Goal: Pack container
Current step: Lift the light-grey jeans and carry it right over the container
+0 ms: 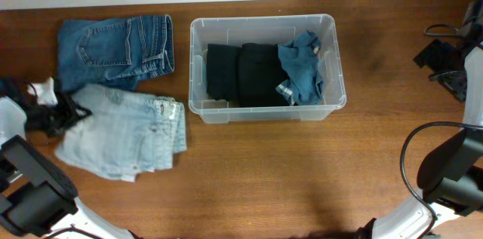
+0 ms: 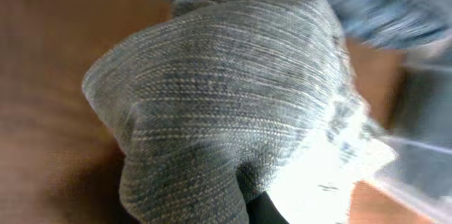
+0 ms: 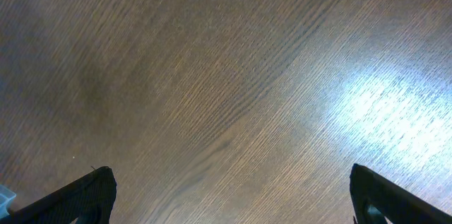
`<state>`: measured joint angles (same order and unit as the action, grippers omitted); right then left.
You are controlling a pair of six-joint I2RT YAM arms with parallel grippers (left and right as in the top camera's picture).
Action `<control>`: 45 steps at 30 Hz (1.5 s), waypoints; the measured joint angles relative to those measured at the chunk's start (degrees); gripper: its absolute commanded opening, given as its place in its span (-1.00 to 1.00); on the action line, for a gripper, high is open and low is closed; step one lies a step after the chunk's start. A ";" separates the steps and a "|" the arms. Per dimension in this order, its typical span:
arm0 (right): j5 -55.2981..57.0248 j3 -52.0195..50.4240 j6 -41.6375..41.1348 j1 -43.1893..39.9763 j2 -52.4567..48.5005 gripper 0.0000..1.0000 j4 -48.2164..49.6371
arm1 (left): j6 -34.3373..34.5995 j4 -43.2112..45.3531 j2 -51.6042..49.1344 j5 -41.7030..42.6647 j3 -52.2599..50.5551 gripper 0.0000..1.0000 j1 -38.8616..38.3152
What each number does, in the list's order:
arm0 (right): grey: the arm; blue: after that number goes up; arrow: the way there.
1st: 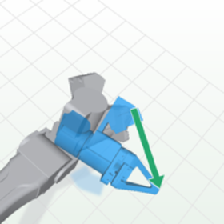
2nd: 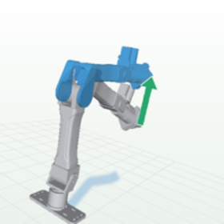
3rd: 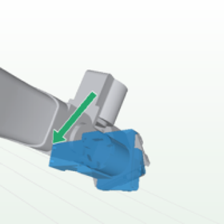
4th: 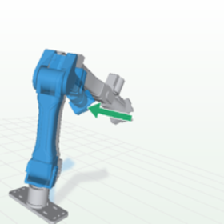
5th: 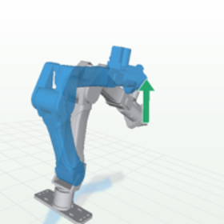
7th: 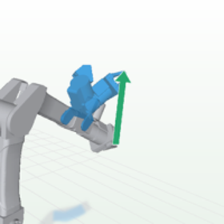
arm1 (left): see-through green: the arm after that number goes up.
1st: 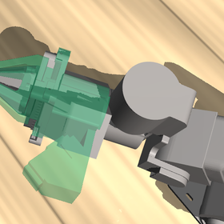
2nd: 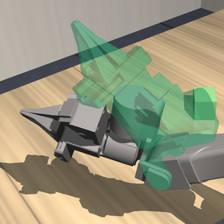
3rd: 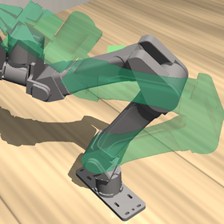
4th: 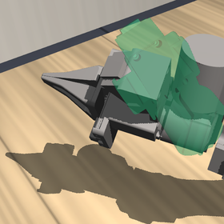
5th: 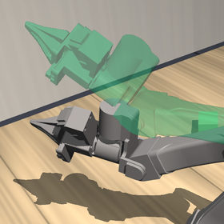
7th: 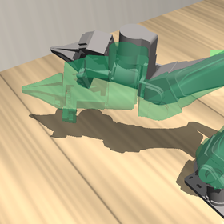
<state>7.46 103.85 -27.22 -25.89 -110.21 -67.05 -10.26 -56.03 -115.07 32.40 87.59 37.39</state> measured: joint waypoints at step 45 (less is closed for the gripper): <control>0.00 0.00 -0.02 0.00 0.00 0.97 -0.02 | 34.91 23.41 28.83 -10.51 16.24 -0.99 -52.70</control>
<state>7.46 103.85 -27.24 -25.89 -110.21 -67.07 24.64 -32.62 -86.24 21.89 103.83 -15.31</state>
